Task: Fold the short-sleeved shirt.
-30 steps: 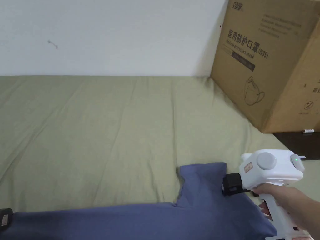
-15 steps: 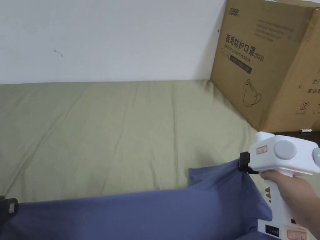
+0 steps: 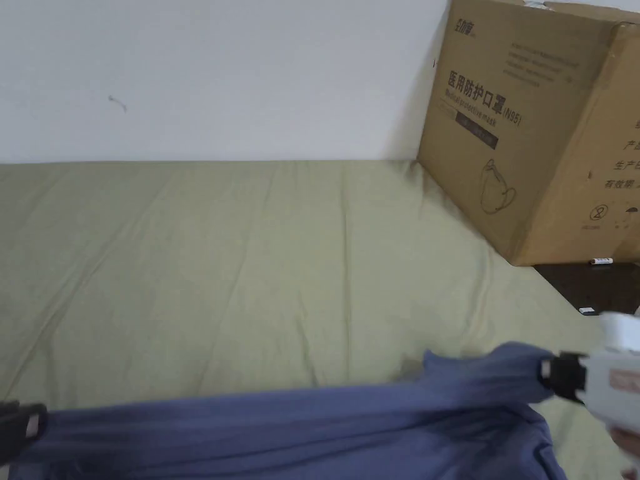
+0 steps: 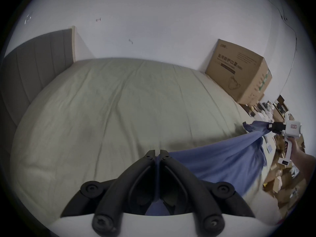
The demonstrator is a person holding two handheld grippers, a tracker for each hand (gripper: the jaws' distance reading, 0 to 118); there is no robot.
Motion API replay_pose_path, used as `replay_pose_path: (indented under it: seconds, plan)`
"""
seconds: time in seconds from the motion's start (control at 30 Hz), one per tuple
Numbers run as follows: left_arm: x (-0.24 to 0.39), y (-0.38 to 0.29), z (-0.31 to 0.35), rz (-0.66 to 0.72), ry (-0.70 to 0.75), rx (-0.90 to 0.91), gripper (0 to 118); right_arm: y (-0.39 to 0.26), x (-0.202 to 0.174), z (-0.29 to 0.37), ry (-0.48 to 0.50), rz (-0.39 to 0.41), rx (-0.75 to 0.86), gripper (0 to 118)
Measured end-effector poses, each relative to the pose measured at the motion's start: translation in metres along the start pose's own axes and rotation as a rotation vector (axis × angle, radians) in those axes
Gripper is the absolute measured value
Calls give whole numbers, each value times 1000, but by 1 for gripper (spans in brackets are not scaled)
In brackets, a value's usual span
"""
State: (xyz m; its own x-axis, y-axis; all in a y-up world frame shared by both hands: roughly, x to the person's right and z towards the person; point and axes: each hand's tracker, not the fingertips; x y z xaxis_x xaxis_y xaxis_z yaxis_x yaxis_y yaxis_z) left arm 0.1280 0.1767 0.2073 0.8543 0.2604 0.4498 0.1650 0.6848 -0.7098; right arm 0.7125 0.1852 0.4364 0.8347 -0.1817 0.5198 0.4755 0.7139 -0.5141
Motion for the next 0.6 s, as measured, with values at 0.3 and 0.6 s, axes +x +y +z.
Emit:
replay_pose_path:
  seconds: [0.3, 0.6]
  plan:
    - [-11, -115, 16, -32, -21, -219, 85, -120, 40, 24, -28, -27, -148, 87]
    - [21, -79, 72, 30, 57, 12, 111, -79, -6, 82, 35, 98, 150, 117]
